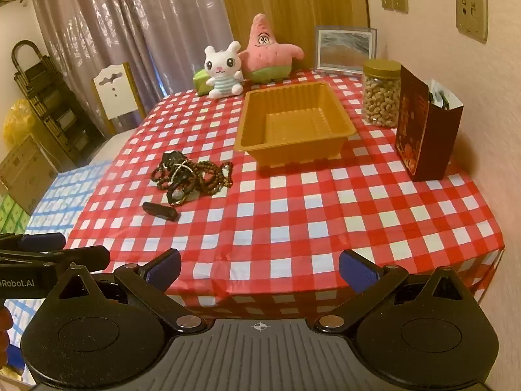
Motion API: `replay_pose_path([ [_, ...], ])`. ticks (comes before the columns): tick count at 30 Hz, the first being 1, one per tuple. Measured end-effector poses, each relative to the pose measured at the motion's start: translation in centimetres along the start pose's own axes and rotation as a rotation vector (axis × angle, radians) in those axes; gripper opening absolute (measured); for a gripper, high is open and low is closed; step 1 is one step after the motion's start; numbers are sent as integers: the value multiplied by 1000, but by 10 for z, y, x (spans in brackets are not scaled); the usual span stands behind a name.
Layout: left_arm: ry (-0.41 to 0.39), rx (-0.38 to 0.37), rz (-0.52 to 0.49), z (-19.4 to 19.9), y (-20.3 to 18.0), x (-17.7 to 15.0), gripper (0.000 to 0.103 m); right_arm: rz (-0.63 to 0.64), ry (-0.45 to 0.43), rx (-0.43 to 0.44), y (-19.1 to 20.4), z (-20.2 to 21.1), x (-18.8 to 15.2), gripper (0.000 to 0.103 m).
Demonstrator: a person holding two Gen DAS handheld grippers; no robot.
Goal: Organize jewelry
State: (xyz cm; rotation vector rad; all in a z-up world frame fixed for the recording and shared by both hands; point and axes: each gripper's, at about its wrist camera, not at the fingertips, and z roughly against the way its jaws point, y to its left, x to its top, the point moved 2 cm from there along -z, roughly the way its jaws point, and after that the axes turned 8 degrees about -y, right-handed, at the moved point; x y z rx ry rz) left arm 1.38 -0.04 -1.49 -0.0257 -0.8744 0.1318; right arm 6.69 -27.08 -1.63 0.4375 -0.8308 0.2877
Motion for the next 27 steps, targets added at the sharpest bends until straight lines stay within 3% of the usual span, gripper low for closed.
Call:
replay_pose_path([
  [27,-4,-11,9,1,0,0,94,3,-2,-2,0,0,1,103],
])
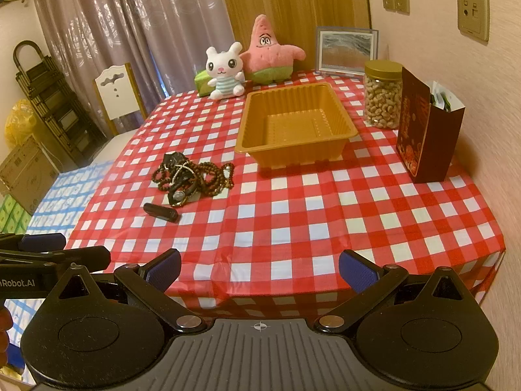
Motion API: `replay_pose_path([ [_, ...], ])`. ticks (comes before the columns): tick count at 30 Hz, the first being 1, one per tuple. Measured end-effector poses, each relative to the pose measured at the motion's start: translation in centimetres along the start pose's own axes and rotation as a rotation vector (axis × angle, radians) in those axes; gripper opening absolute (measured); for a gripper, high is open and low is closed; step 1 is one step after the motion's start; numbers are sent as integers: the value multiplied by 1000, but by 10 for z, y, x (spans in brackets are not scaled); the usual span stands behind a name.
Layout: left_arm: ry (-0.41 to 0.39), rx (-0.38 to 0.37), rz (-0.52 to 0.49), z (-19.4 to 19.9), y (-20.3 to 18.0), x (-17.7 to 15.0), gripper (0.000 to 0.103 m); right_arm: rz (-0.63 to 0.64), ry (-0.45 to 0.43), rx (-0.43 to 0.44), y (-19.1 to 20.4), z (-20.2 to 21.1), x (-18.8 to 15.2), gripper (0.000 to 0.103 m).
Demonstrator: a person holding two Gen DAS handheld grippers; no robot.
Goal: Organize jewelry
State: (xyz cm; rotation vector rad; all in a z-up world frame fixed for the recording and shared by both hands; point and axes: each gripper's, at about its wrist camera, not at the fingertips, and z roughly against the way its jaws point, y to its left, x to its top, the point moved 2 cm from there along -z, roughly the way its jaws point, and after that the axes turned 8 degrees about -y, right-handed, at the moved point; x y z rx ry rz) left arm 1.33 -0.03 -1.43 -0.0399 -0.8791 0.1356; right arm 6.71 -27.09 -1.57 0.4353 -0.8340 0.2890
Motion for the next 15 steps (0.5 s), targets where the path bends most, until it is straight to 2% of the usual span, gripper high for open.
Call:
replay_pose_path([
  [15,-2,0,0,0,0,0,94,1,-3,2,2,1,1,103],
])
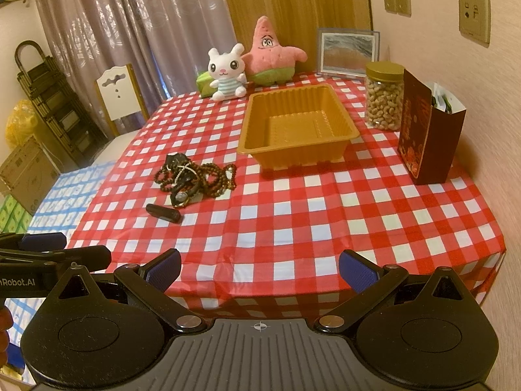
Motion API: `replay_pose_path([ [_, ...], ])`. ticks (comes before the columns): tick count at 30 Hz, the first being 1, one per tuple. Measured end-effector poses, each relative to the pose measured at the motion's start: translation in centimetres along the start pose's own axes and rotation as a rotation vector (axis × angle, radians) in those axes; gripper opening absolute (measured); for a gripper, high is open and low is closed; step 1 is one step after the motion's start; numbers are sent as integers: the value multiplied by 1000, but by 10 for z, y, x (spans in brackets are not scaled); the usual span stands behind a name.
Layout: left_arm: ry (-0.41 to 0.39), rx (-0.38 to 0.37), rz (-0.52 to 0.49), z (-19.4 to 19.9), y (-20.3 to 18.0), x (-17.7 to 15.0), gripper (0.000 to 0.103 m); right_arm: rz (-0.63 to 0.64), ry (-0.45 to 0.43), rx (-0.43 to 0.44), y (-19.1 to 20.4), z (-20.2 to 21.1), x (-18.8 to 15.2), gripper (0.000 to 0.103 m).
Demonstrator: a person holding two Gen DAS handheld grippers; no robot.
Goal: Organize jewelry
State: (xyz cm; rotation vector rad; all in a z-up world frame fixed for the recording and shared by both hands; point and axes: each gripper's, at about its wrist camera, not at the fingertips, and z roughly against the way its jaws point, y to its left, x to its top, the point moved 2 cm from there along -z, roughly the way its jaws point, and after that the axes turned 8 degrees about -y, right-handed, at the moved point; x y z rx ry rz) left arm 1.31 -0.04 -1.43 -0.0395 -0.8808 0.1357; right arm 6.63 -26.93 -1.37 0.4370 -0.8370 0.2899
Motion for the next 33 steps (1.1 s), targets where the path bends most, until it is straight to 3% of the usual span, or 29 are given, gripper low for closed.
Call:
replay_pose_path([
  [33,-2,-2,1,1,0,0,94,2,-4,-1,6,-8,3,103],
])
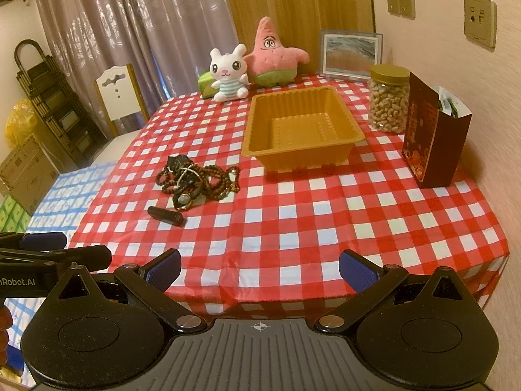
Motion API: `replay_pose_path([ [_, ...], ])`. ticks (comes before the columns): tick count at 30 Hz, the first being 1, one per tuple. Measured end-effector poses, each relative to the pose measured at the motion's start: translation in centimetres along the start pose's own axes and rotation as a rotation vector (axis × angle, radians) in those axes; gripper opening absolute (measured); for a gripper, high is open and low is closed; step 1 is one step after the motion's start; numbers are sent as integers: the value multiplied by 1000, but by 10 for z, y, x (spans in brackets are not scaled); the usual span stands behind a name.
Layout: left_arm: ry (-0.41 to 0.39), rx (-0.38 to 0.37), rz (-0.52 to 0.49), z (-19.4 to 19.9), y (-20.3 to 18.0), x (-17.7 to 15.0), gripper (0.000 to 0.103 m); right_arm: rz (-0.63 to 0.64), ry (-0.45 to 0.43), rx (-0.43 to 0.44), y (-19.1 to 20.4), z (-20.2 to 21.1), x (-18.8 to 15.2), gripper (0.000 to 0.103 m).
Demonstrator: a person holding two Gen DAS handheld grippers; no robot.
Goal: Organize jewelry
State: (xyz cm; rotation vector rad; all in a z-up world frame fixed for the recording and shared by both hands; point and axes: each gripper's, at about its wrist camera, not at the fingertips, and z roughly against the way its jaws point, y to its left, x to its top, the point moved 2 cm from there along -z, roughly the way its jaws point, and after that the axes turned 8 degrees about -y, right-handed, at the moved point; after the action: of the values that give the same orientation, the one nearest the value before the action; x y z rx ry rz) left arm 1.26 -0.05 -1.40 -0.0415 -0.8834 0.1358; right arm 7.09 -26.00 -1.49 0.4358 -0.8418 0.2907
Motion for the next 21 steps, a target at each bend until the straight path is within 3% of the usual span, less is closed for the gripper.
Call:
replay_pose_path([
  [21,-1,-1,1,0,0,0,94,-13,-2,-9,10,-21,9,103],
])
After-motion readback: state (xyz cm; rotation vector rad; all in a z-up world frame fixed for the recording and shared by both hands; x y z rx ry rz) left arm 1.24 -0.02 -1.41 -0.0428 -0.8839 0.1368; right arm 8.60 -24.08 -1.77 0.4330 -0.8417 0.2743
